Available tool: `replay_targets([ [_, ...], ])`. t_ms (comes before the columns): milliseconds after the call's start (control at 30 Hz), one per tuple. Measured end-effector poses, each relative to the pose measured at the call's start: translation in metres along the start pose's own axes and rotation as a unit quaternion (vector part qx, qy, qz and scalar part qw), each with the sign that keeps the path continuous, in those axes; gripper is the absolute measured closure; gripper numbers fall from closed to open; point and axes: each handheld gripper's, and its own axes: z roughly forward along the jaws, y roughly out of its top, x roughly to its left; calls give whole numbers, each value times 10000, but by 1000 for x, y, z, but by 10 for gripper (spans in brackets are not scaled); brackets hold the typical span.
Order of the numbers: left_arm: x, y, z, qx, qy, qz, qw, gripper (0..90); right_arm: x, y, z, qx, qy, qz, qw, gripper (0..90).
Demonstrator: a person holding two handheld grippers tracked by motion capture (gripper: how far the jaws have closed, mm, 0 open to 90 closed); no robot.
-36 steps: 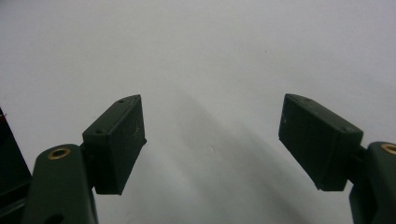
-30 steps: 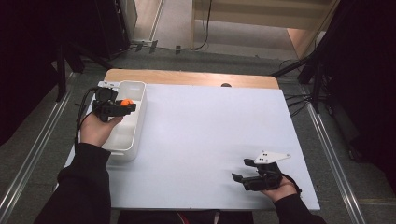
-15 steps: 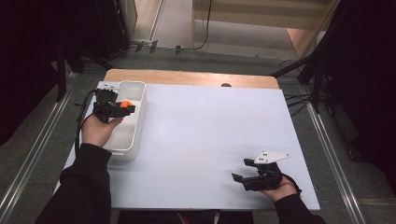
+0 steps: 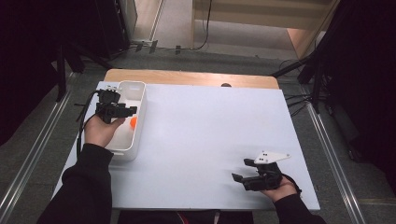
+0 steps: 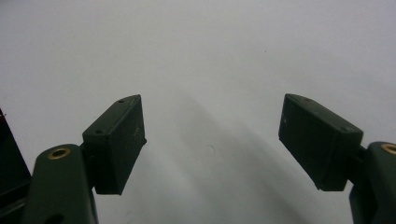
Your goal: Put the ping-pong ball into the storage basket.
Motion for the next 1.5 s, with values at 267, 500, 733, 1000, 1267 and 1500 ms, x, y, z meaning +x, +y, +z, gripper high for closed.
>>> replay_targets([
  [267,1,1,-4,-82,-49,-18,10000,456,0,0,0,4,-11,3,10000,215],
  [500,1,4,-11,-184,-178,-98,9996,386,0,-1,0,0,-11,7,10000,215],
  [733,-4,8,-17,-171,-292,-36,9994,327,0,-1,0,-1,-8,4,10000,215],
  [1000,-13,12,-25,-202,-458,161,9986,290,0,0,0,-5,-5,-7,10000,215],
  [1267,-27,15,-31,-245,-593,354,9973,289,0,0,0,-3,-2,3,10000,215],
  [1500,-37,16,-34,-296,-905,477,9943,289,0,-1,0,3,-6,2,10000,215],
])
